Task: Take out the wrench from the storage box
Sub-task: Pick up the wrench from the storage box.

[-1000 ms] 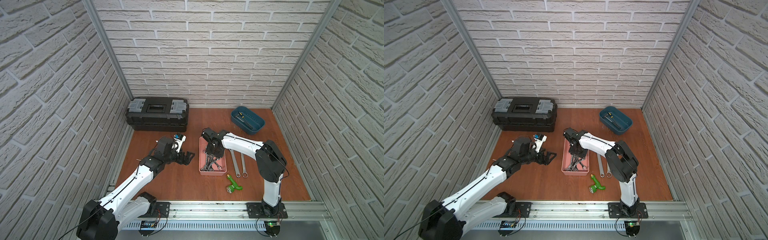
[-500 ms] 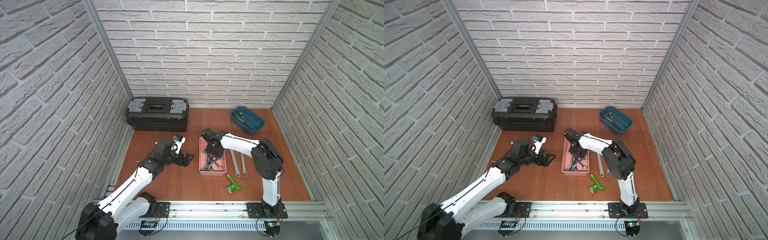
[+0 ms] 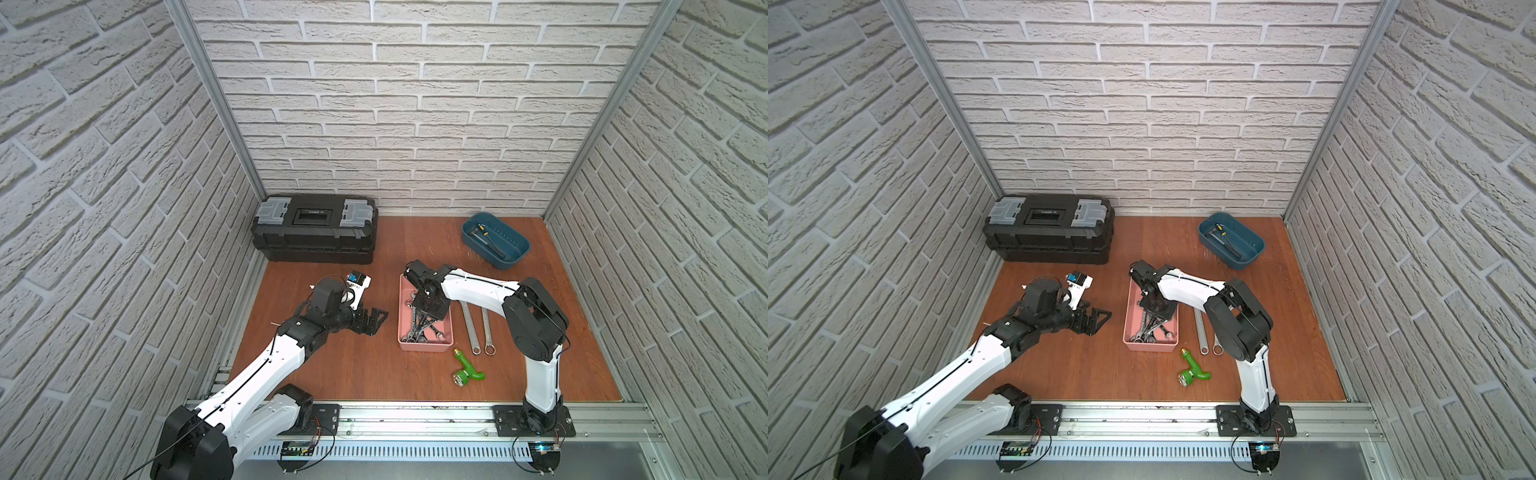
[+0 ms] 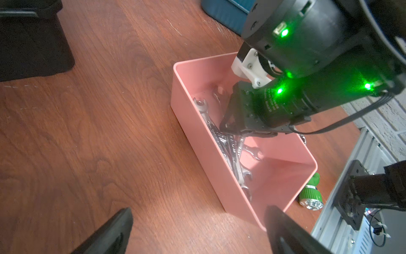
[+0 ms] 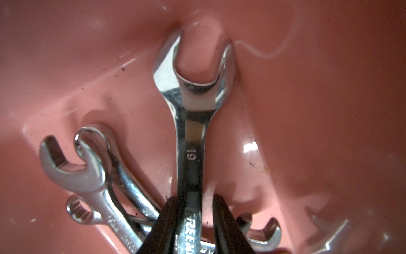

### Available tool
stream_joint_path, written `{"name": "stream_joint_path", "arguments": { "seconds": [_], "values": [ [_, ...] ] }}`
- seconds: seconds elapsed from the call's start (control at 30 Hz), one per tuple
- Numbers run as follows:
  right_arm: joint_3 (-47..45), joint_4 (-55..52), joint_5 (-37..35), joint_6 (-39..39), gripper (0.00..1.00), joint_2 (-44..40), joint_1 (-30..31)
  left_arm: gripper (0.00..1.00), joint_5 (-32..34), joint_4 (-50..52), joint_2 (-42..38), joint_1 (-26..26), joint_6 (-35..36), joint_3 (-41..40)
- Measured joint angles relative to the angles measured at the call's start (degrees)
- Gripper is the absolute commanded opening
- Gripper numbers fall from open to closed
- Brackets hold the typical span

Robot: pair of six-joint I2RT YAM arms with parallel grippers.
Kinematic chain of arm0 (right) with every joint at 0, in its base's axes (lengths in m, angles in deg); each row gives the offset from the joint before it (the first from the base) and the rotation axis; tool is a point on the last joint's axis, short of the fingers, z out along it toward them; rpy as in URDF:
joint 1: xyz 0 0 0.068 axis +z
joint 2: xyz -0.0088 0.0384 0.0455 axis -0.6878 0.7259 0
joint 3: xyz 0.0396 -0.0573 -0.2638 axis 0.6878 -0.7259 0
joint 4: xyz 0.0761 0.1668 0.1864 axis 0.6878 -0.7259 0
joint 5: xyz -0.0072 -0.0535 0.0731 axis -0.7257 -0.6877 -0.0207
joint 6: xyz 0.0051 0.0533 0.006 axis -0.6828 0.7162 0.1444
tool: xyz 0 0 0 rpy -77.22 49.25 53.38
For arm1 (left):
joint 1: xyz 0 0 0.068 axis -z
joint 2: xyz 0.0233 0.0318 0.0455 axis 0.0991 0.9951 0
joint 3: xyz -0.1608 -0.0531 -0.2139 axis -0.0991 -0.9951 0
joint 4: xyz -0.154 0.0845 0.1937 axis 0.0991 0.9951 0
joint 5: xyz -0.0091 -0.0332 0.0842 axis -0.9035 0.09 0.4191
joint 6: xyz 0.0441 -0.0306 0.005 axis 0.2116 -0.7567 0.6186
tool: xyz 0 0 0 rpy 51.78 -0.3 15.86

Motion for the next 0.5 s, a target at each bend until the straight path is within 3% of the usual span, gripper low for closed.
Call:
{"name": "stream_joint_path", "arguments": {
  "seconds": [0.27, 0.5],
  "values": [
    [2.29, -1.6, 1.11, -0.31, 0.04, 1.07, -0.04, 0.98, 0.0, 0.26, -1.14, 0.0, 0.02, -0.26],
    [6.6, -6.38, -0.98, -2.03, 0.02, 1.86, 0.92, 0.98, 0.0, 0.13, -1.01, -0.02, 0.0, -0.57]
  ]
}}
